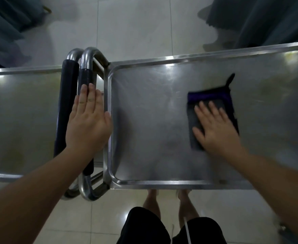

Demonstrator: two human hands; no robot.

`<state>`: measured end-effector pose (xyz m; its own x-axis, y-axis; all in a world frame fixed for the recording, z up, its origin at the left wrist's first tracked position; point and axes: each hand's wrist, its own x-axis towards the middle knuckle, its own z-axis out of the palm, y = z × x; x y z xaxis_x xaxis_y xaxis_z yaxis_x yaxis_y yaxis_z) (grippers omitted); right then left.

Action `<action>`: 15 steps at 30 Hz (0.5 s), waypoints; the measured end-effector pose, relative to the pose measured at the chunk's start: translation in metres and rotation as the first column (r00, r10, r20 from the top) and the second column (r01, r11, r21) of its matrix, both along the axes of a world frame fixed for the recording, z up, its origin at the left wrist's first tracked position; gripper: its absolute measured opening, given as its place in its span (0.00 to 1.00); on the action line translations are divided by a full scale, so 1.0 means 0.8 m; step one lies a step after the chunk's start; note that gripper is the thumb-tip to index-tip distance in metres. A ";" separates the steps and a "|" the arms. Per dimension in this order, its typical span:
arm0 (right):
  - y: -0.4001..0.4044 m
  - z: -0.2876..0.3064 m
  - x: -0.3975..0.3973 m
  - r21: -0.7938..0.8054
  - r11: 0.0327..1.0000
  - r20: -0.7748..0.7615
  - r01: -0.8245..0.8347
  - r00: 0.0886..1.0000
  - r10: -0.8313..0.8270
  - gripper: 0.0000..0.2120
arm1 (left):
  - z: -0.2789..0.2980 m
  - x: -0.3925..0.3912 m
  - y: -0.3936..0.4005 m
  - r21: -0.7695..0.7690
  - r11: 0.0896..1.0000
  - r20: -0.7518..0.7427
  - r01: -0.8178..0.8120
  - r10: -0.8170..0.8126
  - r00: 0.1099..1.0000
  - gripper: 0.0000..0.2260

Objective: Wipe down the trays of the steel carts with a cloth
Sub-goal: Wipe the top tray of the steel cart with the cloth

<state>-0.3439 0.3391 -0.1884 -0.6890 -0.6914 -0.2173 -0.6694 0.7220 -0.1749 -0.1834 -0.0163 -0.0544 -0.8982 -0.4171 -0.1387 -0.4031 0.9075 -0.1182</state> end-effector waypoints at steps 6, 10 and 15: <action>-0.097 0.010 -0.167 0.027 0.995 0.056 0.097 0.994 -0.098 0.37 | -0.002 0.000 -0.002 -0.014 1.000 -0.019 -0.005 0.005 1.000 0.30; -0.105 0.012 -0.177 0.014 0.996 0.033 0.087 0.996 -0.087 0.37 | -0.003 -0.001 -0.002 -0.015 1.000 -0.029 -0.018 0.017 0.999 0.28; -0.045 0.020 -0.086 0.005 0.998 0.035 0.068 0.997 -0.068 0.36 | -0.003 0.000 -0.004 -0.021 1.000 -0.017 -0.009 0.009 1.000 0.28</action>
